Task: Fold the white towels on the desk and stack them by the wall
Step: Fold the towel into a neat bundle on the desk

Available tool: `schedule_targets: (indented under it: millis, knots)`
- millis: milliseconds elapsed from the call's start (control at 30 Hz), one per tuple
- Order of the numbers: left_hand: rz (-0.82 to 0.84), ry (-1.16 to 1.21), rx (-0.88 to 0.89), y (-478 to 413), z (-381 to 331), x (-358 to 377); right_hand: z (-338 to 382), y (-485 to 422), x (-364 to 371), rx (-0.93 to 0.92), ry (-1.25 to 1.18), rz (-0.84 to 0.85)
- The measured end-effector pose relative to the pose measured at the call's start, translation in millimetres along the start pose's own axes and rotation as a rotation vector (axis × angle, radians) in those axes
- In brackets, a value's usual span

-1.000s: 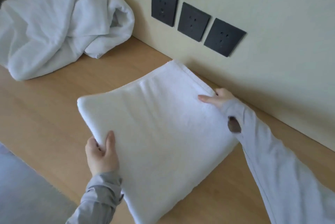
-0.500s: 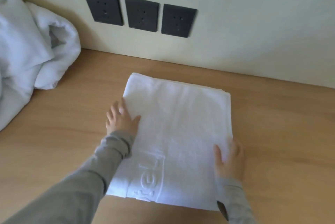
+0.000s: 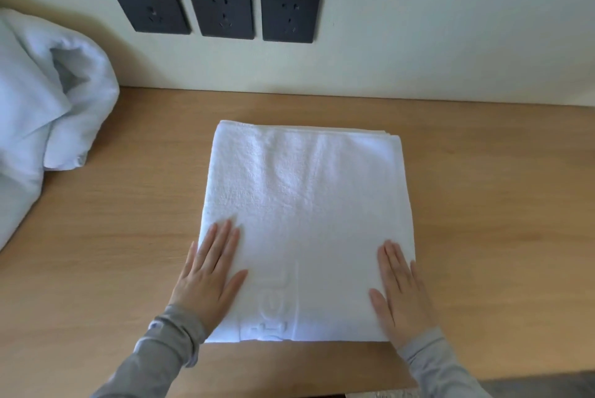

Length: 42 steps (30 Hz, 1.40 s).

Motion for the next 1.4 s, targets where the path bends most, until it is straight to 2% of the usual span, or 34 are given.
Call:
schedule_targets:
  millis: [133,267,333,467,667,733,833,900,967,1133,1200,1300,1400]
  knots:
    - [-0.035,-0.054,0.058,7,-4,-18,1,7,-8,-0.051,0.06,0.063]
    - [0.01,-0.162,0.395,35,-22,-11,6,22,-5,-0.299,0.208,0.199]
    - [0.066,-0.186,0.426,41,-20,-5,8,19,-7,-0.31,0.258,0.24]
    - [0.129,-0.231,0.376,33,-18,-6,14,12,-12,-0.296,0.287,0.273]
    - [0.131,-0.241,0.379,28,-16,-21,24,6,-22,-0.301,0.261,0.261]
    - [0.082,-0.18,0.375,26,-15,-35,26,2,-39,-0.313,0.209,0.273]
    - [-0.071,-0.002,0.369,26,-12,-62,22,-9,-61,-0.273,-0.006,0.372]
    - [-0.073,0.036,0.332,25,-10,-81,24,-19,-77,-0.23,-0.09,0.437]
    - [0.02,0.027,0.271,22,-6,-97,25,-28,-99,-0.208,-0.159,0.455]
    - [0.429,0.221,0.21,-15,7,-139,37,-64,-150,-0.136,-0.209,0.647]
    - [0.49,0.195,0.219,-50,11,-155,41,-94,-165,-0.098,-0.199,0.686]
    - [0.311,0.201,0.167,-105,24,-173,36,-147,-179,0.001,-0.202,0.646]
    - [0.158,0.299,-0.02,-139,38,-161,33,-193,-174,0.05,-0.14,0.55]
Point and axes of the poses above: each hand's wrist, its own y-axis away from the middle knuckle, its own x-axis out of the palm, z = x × y, the point moved 4 cm from there along -y, towards the middle knuckle, and after that the axes turned 11 degrees about -y, right-handed, at the moved point
